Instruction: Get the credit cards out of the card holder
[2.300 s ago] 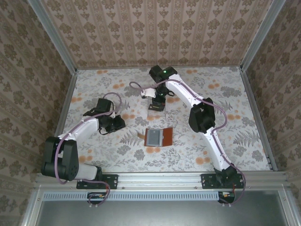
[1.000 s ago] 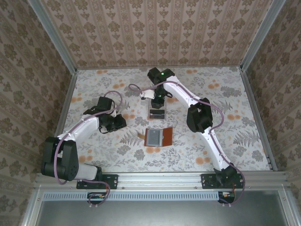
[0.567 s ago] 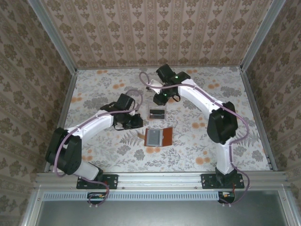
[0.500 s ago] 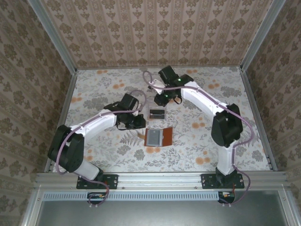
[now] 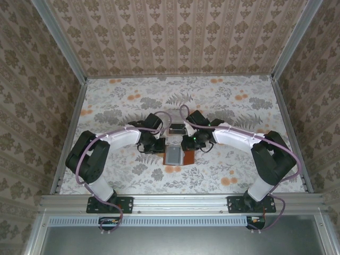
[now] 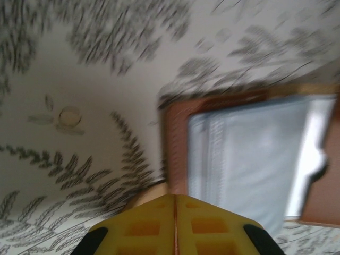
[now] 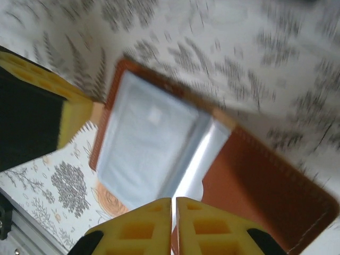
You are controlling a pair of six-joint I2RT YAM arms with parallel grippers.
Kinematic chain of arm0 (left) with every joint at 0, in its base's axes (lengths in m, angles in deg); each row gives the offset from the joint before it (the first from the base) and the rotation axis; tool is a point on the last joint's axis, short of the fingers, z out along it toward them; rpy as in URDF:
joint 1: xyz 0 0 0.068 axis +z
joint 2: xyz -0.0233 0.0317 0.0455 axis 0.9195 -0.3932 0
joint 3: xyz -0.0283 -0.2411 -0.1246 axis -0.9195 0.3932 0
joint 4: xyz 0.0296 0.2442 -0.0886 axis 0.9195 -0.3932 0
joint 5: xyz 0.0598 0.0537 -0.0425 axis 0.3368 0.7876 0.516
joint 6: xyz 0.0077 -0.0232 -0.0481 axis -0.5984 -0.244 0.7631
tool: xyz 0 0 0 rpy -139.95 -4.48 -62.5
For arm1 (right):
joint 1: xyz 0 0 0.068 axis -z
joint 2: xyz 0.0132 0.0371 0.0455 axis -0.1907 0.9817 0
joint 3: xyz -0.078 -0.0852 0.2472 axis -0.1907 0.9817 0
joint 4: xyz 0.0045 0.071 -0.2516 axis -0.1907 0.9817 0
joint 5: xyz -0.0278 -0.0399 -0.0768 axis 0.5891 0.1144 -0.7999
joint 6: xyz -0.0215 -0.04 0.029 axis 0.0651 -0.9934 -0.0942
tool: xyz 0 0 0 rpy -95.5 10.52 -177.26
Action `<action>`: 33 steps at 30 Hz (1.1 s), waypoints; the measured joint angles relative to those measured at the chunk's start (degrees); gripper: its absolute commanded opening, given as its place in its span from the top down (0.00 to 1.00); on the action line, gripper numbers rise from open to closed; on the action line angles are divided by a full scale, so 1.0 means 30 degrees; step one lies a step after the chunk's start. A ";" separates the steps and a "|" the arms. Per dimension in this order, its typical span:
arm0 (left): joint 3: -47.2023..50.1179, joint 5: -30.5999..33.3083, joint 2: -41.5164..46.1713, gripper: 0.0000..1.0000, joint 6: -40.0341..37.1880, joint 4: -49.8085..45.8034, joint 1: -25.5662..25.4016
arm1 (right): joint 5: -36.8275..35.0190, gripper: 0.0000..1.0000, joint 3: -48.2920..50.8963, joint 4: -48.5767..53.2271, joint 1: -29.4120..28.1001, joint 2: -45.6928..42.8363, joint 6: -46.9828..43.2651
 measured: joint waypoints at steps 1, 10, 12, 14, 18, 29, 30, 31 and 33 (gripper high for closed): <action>0.0401 -0.0051 -0.0022 0.90 0.0117 0.0087 0.0000 | 0.0131 0.88 0.0306 -0.0095 -0.0029 0.0044 0.0364; 0.1107 -0.0780 -0.0022 0.91 0.0758 0.1392 0.0044 | -0.0976 0.91 0.0532 -0.0721 0.0095 0.2251 0.1537; 0.1246 -0.0911 0.0022 0.91 0.0867 0.1676 0.0095 | -0.1224 0.91 0.0306 -0.0787 0.0168 0.2353 0.1530; 0.1552 -0.1122 0.0168 0.92 0.1100 0.2106 0.0197 | -0.1435 0.91 0.0124 -0.0816 0.0226 0.2477 0.1515; 0.2280 -0.1413 0.0568 0.92 0.1559 0.3082 0.0313 | -0.1909 0.90 0.0036 -0.0852 0.0189 0.2477 0.1362; 0.3774 -0.2215 0.1115 0.92 0.2798 0.5646 0.0437 | -0.2514 0.79 -0.1107 0.0306 -0.0430 0.1865 0.1865; 0.3789 -0.2251 0.1115 0.92 0.2805 0.5697 0.0437 | -0.2295 0.78 -0.1129 0.0248 -0.0517 0.1712 0.2113; 0.3803 -0.2280 0.1115 0.92 0.2812 0.5770 0.0437 | -0.1974 0.78 -0.1129 0.0124 -0.0597 0.1574 0.2404; 0.3854 -0.2317 0.1115 0.92 0.2820 0.5872 0.0437 | -0.1392 0.77 -0.1151 -0.0240 -0.0699 0.1515 0.3045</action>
